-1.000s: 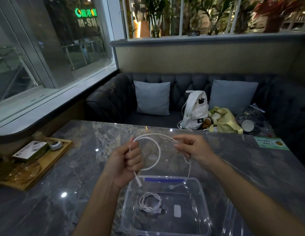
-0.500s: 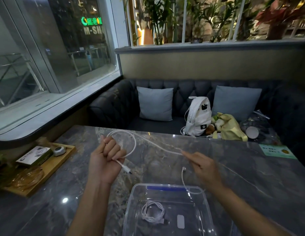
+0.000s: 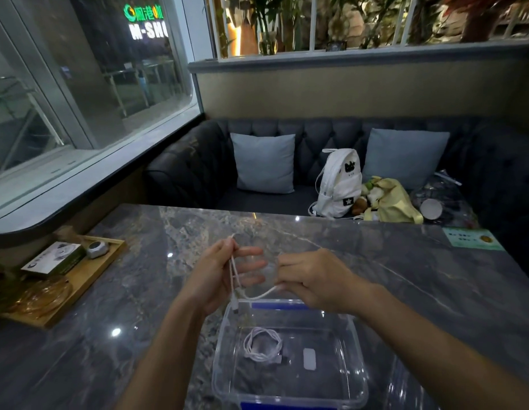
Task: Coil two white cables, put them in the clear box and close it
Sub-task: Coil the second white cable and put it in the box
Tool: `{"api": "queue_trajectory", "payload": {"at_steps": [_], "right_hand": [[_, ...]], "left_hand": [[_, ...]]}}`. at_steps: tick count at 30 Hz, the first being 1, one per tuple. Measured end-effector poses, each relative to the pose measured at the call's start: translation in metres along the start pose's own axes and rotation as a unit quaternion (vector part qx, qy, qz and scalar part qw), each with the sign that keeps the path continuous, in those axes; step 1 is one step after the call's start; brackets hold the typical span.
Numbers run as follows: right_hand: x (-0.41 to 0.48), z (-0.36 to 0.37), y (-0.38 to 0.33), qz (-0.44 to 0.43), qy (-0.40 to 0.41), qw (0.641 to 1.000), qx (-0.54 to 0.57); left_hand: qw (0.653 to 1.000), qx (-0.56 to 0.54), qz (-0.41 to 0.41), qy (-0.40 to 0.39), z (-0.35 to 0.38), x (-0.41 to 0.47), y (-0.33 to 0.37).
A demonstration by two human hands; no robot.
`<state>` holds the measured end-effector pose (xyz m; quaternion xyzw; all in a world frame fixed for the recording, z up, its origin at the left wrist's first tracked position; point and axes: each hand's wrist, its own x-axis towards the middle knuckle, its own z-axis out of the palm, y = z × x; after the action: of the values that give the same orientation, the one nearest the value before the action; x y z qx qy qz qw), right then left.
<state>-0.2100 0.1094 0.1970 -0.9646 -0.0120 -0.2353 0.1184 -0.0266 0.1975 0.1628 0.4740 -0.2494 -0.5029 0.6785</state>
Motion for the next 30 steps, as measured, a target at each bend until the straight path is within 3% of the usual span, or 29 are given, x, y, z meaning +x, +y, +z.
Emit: {"api": "queue_trajectory", "payload": {"at_steps": [5,11,21,30], "right_hand": [[0.005,-0.003,0.004,0.058,0.033,0.998,0.004],[0.008,0.003,0.01,0.11,0.102,0.986,0.068],[0.003,0.01,0.033,0.21,0.188,0.954,0.099],[0.004,0.015,0.039,0.238,0.228,0.931,0.156]], "left_hand": [[0.994,0.027,-0.067,-0.082,0.008,-0.005,-0.012],[0.983,0.103,-0.045,-0.142,0.017,-0.012,-0.013],[0.983,0.074,-0.098,-0.136,0.021,-0.018,-0.007],[0.974,0.013,-0.08,-0.21,0.02,-0.013,-0.011]]}}
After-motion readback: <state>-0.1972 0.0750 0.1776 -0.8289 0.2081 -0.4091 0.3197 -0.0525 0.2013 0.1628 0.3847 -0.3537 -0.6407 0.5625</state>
